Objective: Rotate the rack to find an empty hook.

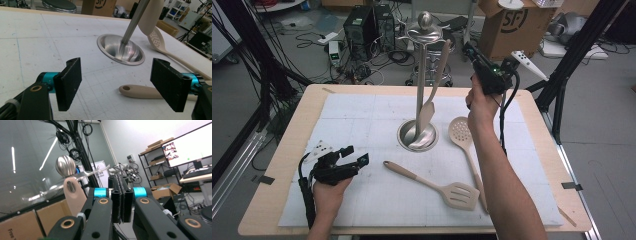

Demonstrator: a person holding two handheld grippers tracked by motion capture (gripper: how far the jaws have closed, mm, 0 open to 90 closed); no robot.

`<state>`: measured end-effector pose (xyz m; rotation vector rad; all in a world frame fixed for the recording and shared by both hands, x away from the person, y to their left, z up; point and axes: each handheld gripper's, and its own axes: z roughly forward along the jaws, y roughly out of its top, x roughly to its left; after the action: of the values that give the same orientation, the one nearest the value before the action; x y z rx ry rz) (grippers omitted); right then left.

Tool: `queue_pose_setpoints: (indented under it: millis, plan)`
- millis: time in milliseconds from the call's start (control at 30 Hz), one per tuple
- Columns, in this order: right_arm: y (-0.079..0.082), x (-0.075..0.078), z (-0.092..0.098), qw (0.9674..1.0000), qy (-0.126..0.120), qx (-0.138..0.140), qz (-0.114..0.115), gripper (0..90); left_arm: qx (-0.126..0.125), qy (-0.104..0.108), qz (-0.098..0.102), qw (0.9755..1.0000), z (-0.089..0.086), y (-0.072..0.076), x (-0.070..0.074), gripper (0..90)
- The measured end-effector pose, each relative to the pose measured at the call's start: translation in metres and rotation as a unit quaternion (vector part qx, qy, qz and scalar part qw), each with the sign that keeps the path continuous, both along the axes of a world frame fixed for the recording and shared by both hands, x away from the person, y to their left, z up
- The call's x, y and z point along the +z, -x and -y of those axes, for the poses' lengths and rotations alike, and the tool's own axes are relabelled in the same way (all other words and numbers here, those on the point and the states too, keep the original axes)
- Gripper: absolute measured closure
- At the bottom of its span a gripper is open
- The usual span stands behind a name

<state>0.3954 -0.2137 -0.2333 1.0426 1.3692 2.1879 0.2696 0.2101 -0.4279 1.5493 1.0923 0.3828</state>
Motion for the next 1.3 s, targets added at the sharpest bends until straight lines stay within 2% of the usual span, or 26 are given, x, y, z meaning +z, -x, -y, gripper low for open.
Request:
queue_pose_setpoints:
  millis: [100,233,367,467,867,1133,1300]
  plan:
    - [-0.004,0.002,-0.006,1.0000,0.005,0.002,0.004,90.0,-0.001,-0.001,-0.001,1.0000,0.000,0.000,0.000,25.8]
    - [-0.007,0.006,-0.015,0.9998,0.020,0.008,0.002,90.0,-0.001,0.002,0.000,1.0000,0.000,0.000,0.000,25.8]
    - [-0.010,0.004,-0.022,0.9996,0.025,0.014,-0.005,90.0,-0.002,0.001,-0.001,1.0000,-0.001,0.000,0.000,25.9]
    - [-0.007,0.004,-0.022,0.9997,0.017,0.018,-0.009,90.0,-0.003,0.001,-0.001,1.0000,-0.001,0.000,0.000,25.9]
    - [0.008,0.005,-0.035,0.9979,0.029,0.057,0.001,90.0,-0.003,-0.001,0.001,1.0000,0.001,0.000,0.001,26.1]
    - [0.020,0.006,-0.049,0.9968,0.044,0.064,0.019,90.0,-0.004,0.000,0.001,1.0000,0.002,0.000,0.001,26.1]
    - [0.023,0.005,-0.054,0.9968,0.037,0.069,0.015,90.0,-0.005,-0.001,0.002,1.0000,0.002,0.000,0.002,26.2]
